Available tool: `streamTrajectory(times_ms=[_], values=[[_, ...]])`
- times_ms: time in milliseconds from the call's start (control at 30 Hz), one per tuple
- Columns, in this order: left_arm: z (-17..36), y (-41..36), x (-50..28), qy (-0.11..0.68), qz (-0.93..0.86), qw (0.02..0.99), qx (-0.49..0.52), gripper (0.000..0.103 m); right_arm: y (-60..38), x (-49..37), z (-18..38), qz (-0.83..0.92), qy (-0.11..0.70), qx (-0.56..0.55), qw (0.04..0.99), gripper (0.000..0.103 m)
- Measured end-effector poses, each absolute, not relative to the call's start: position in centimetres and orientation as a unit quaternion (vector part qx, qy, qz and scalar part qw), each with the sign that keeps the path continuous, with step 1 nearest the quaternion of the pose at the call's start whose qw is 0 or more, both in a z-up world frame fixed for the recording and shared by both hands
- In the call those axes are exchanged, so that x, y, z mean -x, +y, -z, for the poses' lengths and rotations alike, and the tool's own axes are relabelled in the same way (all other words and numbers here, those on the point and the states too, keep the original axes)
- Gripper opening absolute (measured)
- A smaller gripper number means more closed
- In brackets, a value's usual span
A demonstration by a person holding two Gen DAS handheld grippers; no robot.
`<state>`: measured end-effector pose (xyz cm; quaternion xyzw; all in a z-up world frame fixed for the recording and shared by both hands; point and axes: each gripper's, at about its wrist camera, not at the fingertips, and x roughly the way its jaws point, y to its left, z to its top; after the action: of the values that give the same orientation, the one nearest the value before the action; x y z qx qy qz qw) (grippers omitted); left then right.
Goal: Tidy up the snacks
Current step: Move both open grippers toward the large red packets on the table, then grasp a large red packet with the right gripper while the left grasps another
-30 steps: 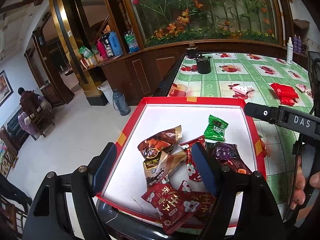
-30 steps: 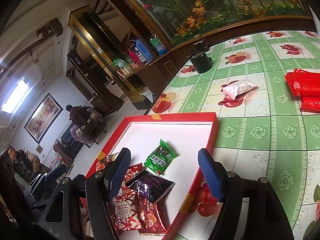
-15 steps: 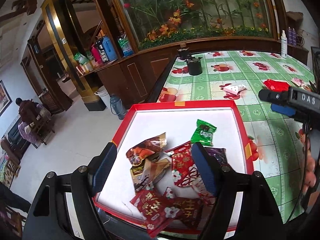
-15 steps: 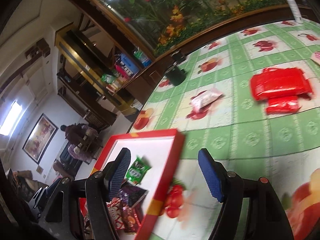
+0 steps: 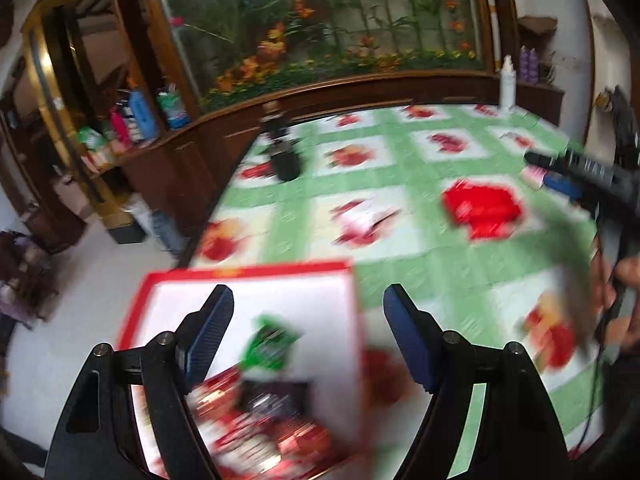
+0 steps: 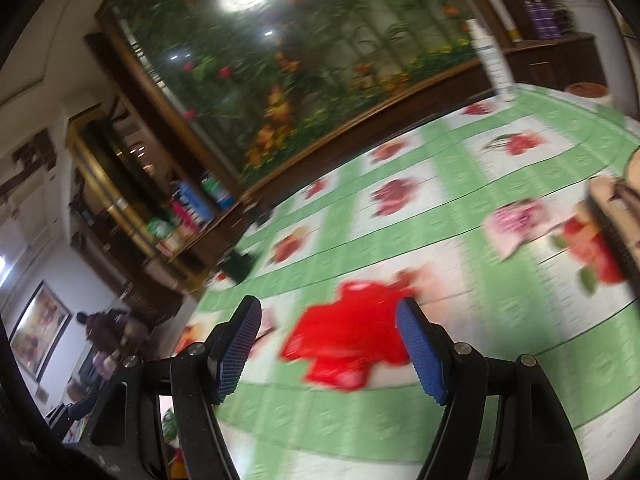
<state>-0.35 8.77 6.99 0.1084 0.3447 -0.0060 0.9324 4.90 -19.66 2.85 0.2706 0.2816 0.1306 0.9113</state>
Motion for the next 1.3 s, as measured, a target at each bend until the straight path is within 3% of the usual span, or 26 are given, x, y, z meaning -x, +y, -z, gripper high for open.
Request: streamTrajectory(times_ms=[233, 600, 767, 933, 1067, 1300], values=[[-5.1, 1.7, -8.6, 0.383, 0.034, 0.919, -0.084, 0.077, -25.0, -6.0, -1.7, -0.100, 0.286, -0.373, 0.877, 0.073], [-1.0, -8.1, -16.9, 0.402, 0.028, 0.906, -0.129, 0.077, -27.0, -6.2, -1.3, -0.106, 0.276, -0.431, 0.853, 0.073], [0.5, -9.6, -14.7, 0.405, 0.073, 0.897, -0.161, 0.078, -27.5, -6.0, -1.2, -0.105, 0.272, -0.442, 0.848, 0.073], [1.8, -7.2, -9.7, 0.464, 0.139, 0.867, -0.112, 0.078, -27.7, -5.8, -1.4, -0.107, 0.270, -0.445, 0.847, 0.073], [1.7, -4.8, -5.0, 0.462, 0.156, 0.867, -0.105, 0.077, -27.4, -5.4, -1.8, -0.102, 0.271, -0.433, 0.854, 0.073], [-2.4, 1.0, -0.7, 0.406, 0.074, 0.908, -0.074, 0.078, -19.4, -7.1, -2.1, -0.105, 0.378, -0.267, 0.880, 0.074]])
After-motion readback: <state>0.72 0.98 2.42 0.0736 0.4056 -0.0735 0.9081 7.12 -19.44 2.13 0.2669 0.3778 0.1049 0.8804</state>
